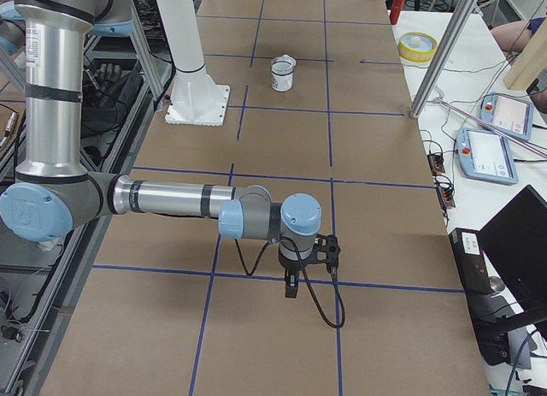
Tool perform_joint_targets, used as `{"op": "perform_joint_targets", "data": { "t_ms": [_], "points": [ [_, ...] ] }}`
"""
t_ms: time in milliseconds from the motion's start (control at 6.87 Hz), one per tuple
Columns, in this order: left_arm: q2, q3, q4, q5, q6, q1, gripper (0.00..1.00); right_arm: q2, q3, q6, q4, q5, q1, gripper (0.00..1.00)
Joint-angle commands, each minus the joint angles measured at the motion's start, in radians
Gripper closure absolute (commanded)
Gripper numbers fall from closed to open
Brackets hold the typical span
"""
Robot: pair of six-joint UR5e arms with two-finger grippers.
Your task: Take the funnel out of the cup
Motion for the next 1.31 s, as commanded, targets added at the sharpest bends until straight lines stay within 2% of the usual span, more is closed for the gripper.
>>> {"op": "perform_joint_targets", "data": {
  "t_ms": [0, 291, 582, 728, 873, 1019, 1165],
  "points": [
    [0.002, 0.002, -0.001, 0.0, -0.002, 0.009, 0.0, 0.0, 0.001, 0.0, 0.0, 0.0, 0.0, 0.0],
    [0.068, -0.013, -0.018, -0.004, 0.01, 0.009, 0.0, 0.0, 0.0, 0.0, 0.0, 0.0, 0.0, 0.0],
    [0.087, -0.033, -0.057, -0.003, -0.005, 0.038, 0.0, 0.0, 0.001, 0.0, 0.0, 0.0, 0.0, 0.0],
    [0.081, -0.05, -0.067, -0.004, -0.149, 0.102, 0.0, 0.0, 0.0, 0.0, 0.0, 0.0, 0.0, 0.0],
    [0.084, -0.131, -0.117, -0.004, -0.418, 0.179, 0.0, 0.0, 0.0, 0.0, 0.0, 0.0, 0.0, 0.0],
    [0.078, -0.157, -0.202, -0.004, -0.618, 0.228, 0.0, 0.0, 0.001, 0.0, 0.0, 0.0, 0.0, 0.0],
    [0.072, -0.203, -0.267, 0.009, -0.839, 0.358, 0.0, 0.0, 0.001, 0.0, 0.0, 0.0, 0.0, 0.0]
  ]
}}
